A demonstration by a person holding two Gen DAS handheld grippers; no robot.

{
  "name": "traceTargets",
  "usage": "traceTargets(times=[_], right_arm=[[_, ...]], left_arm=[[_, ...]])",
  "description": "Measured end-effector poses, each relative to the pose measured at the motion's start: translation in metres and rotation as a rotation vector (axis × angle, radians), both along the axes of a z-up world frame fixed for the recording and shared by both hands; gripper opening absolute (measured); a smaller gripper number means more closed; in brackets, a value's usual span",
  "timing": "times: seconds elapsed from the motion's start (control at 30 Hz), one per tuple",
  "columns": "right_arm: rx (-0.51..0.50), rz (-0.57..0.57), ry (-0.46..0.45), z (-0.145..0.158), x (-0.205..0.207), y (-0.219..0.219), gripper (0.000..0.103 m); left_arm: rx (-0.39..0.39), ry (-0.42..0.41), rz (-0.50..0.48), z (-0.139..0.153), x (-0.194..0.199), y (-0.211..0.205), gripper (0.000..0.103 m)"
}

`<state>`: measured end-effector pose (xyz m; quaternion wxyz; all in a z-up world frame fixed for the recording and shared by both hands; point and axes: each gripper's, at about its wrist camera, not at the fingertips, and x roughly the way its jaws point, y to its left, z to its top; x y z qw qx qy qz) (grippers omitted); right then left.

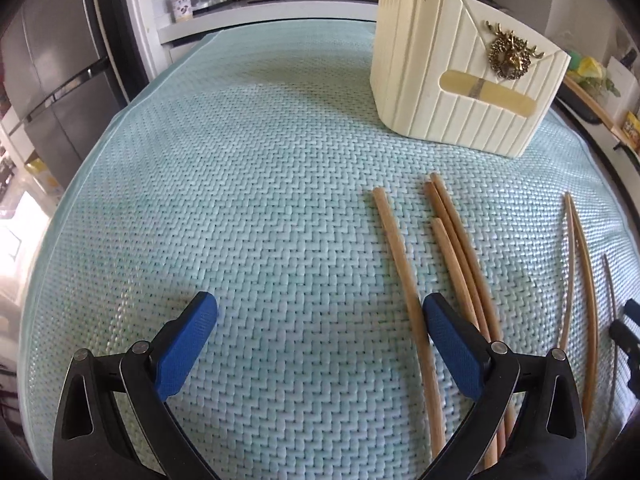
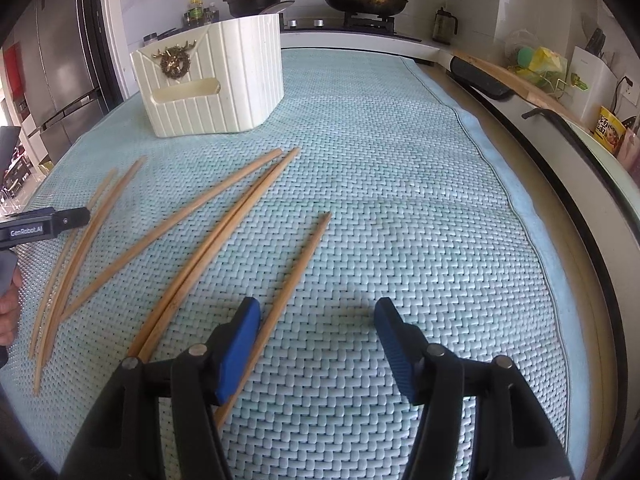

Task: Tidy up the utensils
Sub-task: 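Move the right tool back over the wooden chopsticks and open it, then close the right tool on one wooden chopstick and lift it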

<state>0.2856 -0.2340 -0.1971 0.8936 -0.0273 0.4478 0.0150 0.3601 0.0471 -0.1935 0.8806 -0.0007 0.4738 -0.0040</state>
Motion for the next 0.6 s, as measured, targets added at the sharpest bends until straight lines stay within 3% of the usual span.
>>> traceTargets(times=[0.13, 0.23, 0.3, 0.47, 0.57, 0.6], right_arm=[[0.004, 0.004, 0.055, 0.003, 0.011, -0.005, 0.060], [0.044, 0.009, 0.080, 0.006, 0.021, -0.009, 0.055], [0.055, 0.010, 0.092, 0.007, 0.028, -0.009, 0.048], [0.058, 0.001, 0.136, 0.008, 0.052, -0.002, 0.019], [0.070, -0.020, 0.158, 0.008, 0.064, 0.001, 0.010], [0.080, -0.026, 0.161, 0.008, 0.068, 0.001, 0.010]], left_arm=[[0.014, 0.034, -0.036, 0.000, 0.017, -0.001, 0.102], [0.016, 0.062, -0.065, 0.001, 0.027, 0.000, 0.102], [0.009, 0.083, -0.067, 0.000, 0.034, 0.001, 0.102], [0.013, 0.149, -0.075, 0.000, 0.046, -0.003, 0.102], [0.026, 0.166, -0.113, 0.006, 0.051, -0.013, 0.085], [0.033, 0.167, -0.124, 0.008, 0.051, -0.016, 0.072]])
